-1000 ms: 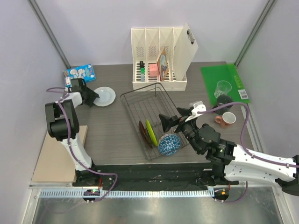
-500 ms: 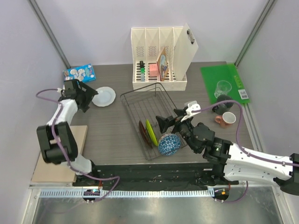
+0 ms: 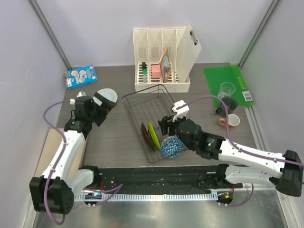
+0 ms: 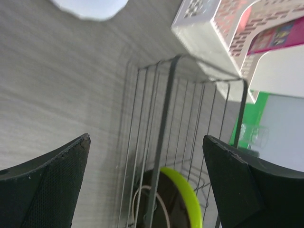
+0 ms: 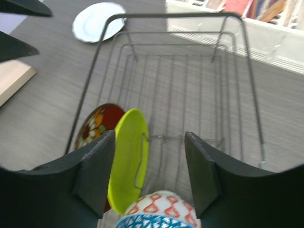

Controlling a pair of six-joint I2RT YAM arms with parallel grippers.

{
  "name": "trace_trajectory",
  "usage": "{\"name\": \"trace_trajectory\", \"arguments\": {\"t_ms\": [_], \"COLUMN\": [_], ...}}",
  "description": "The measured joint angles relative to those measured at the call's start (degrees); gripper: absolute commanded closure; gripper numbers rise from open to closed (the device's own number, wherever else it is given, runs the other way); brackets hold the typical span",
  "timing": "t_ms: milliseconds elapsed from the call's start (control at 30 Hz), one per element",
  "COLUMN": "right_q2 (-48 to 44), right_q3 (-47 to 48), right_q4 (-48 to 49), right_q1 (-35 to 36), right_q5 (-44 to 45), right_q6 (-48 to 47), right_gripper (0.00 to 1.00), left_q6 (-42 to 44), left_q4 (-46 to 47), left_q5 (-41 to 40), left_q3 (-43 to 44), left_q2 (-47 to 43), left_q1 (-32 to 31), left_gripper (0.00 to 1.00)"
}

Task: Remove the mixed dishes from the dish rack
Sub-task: Pick up the plate from the dish rack.

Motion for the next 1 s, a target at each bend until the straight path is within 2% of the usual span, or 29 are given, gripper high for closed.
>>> {"name": "trace_trajectory", "arguments": {"t_ms": [100,333,633,733,833,867,1000], "right_q2": [0.31,6.27,12.81,15.63,18.25,19.19,19.23], "right_q3": [0.57,0.61,0.59,0.59,0.59,0.59,0.61], "right_q4": [-1.42,-1.73,0.28,1.07,1.01,0.9,1.07], "right_q1": [-0.09,-0.07,-0.07,-0.09,-0.09,-0.09,-0.11], "right_q5": [-4.33,-14.01,-17.66,-17.81,-17.59,-17.51,-17.14], "right_q6": [1.31,5.86,8.0,8.07,8.11,8.04,7.96], "right_gripper": [0.34,0.4,0.47,0.51,0.64,0.71,0.77], "left_q6": [-0.2,2.43,3.67,3.69,3.78,3.89,3.91], "left_q4": [0.2,0.24,-0.46,-0.61,-0.61,-0.61,-0.57], "left_q5": [2.25,2.62,2.64,2.64,2.64,2.64,2.64], "left_q3": [-4.63,-5.49,-8.26,-8.9,-9.07,-9.11,-9.57], "left_q2": [-2.71,-9.62,-9.97,-9.97,-9.94,-9.86,-9.7], "left_q1": [-0.44,-0.98,-0.96,-0.96,-0.96,-0.98,-0.98], "left_gripper": [0.0,0.0,0.0,0.0,0.0,0.0,0.0]}}
